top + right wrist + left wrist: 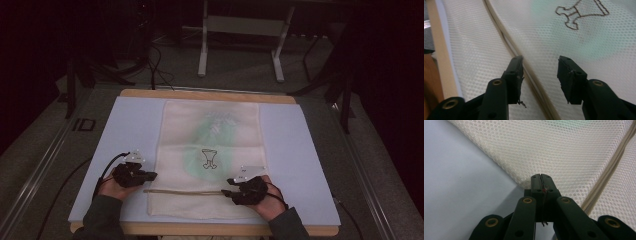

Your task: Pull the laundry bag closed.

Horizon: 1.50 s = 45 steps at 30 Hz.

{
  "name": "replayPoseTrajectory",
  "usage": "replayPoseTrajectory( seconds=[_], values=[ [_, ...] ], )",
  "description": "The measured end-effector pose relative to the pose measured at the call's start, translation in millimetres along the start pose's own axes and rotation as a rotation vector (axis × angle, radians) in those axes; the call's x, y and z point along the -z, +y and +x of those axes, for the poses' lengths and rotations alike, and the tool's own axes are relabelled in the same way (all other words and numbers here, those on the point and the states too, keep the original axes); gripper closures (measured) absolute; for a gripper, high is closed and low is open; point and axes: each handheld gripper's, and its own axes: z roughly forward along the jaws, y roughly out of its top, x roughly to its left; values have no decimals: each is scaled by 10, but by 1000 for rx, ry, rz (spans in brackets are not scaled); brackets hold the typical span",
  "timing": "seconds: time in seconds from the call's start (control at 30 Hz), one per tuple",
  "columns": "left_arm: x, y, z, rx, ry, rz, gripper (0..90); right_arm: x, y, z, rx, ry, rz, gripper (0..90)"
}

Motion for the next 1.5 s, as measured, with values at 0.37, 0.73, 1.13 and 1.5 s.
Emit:
replayPoseTrajectory(
  seconds=[0.37,0.73,1.13,1.5],
  values=[
    [2,2,5,0,-2,3,897,-170,183,179,56,62,-4,575],
    [0,4,-6,-1,3,3,897,-349,386,273,103,96,-17,565],
    [13,7,-6,11,0,-2,877,-542,593,359,135,126,-53,565],
    [61,2,16,29,-3,-33,859,-797,727,504,156,153,-61,620]
  ],
)
